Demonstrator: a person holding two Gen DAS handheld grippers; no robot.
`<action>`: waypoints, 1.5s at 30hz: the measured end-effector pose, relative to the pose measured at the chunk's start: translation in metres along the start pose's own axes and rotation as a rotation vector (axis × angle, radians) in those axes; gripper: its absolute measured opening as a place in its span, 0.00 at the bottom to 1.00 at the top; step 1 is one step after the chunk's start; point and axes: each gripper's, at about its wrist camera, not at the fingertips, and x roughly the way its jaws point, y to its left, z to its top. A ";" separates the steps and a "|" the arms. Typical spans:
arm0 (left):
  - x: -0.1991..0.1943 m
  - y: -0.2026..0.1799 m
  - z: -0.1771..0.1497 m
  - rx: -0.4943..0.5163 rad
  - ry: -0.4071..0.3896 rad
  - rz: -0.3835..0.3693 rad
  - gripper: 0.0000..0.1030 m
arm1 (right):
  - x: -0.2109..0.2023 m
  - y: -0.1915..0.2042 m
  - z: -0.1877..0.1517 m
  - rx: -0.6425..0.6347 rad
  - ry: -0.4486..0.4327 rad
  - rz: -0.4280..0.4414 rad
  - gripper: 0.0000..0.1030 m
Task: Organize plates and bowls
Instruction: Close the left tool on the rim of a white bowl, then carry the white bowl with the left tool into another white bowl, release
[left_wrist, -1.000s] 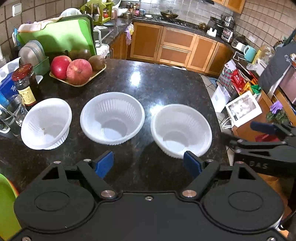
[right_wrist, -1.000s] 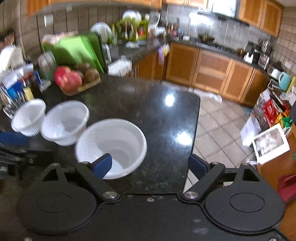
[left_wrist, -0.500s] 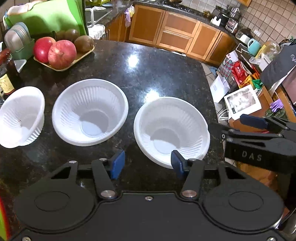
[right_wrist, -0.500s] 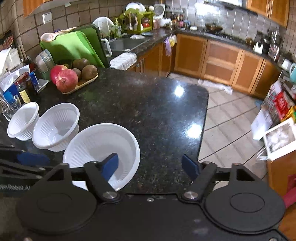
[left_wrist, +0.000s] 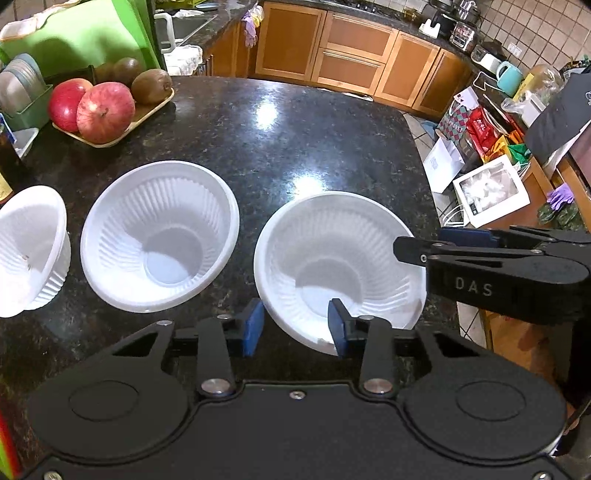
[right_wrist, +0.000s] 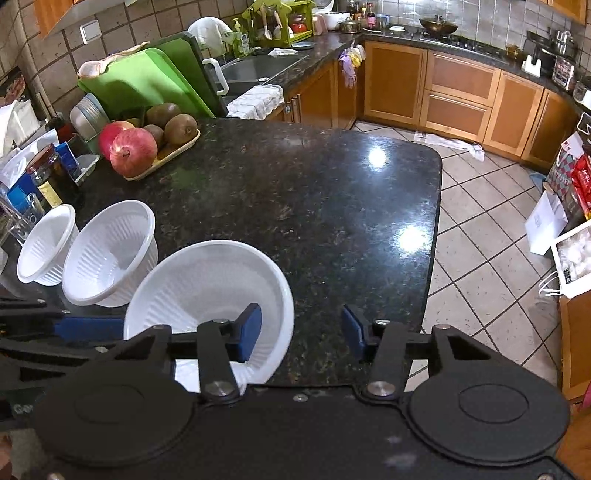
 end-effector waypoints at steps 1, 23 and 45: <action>0.000 -0.002 0.000 0.005 -0.004 0.007 0.43 | 0.000 0.000 0.000 -0.001 0.001 0.000 0.48; 0.009 -0.005 0.008 0.018 -0.013 0.017 0.22 | 0.006 0.002 -0.005 0.002 0.027 -0.037 0.18; -0.013 0.001 -0.019 0.099 -0.006 0.024 0.21 | -0.015 0.029 -0.042 -0.011 0.047 -0.028 0.18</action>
